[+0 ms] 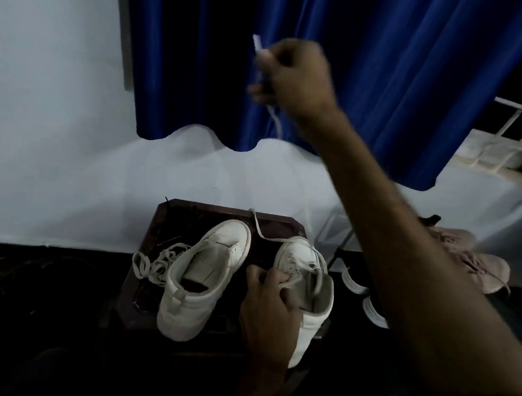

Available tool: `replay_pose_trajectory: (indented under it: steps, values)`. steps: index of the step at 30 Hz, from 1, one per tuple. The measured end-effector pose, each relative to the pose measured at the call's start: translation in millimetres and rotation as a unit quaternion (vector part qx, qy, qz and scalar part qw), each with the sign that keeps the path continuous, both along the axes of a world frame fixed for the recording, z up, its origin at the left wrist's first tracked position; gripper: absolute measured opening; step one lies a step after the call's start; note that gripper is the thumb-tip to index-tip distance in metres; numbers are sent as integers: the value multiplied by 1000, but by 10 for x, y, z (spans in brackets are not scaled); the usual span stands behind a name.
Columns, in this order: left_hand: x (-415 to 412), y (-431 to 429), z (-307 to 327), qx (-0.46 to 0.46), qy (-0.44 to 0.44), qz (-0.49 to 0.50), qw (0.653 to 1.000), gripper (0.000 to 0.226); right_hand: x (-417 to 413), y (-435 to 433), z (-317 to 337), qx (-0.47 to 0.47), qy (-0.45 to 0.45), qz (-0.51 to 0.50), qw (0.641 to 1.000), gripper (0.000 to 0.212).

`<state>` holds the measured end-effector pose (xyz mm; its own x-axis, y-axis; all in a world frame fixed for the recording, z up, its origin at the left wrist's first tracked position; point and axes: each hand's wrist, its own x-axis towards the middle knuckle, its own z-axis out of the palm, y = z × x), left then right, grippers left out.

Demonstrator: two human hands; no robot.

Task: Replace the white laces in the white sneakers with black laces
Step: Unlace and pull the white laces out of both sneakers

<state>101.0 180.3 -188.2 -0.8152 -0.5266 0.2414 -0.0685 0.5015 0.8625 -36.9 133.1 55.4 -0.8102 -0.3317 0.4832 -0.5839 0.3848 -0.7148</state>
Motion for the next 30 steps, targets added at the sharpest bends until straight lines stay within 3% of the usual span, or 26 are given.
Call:
replay_pose_trajectory:
  steps: [2,4,6,8,11,15,18,21,25,30]
  values:
    - [11,-10,18,2,-6,0,1000,11,72,-172,-128,54,4,113,992,5]
    - [16,-11,24,-14,-5,8,1000,12,175,-83,-237,170,27,174,970,34]
    - [15,-11,18,-31,10,8,999,18,262,188,-335,233,69,158,957,47]
    - [13,-14,9,-40,22,9,999,19,315,592,-500,224,60,121,965,37]
    - [21,-22,15,-39,23,5,999,19,391,1306,-910,181,-25,32,983,18]
    - [20,-56,69,-61,6,3,998,18,614,2005,-1675,179,-91,-104,974,25]
    - [12,-95,114,-111,20,-14,994,26,888,2075,-2109,110,-166,-114,973,10]
    - [4,-88,163,-159,48,-32,986,21,1164,1897,-2312,34,-140,-139,980,27]
    - [-78,-169,231,-180,74,-104,975,10,1347,1566,-2391,138,-60,-240,959,35]
    - [-446,-265,367,-268,-28,-227,936,15,1456,1484,-2352,194,-90,-215,953,63]
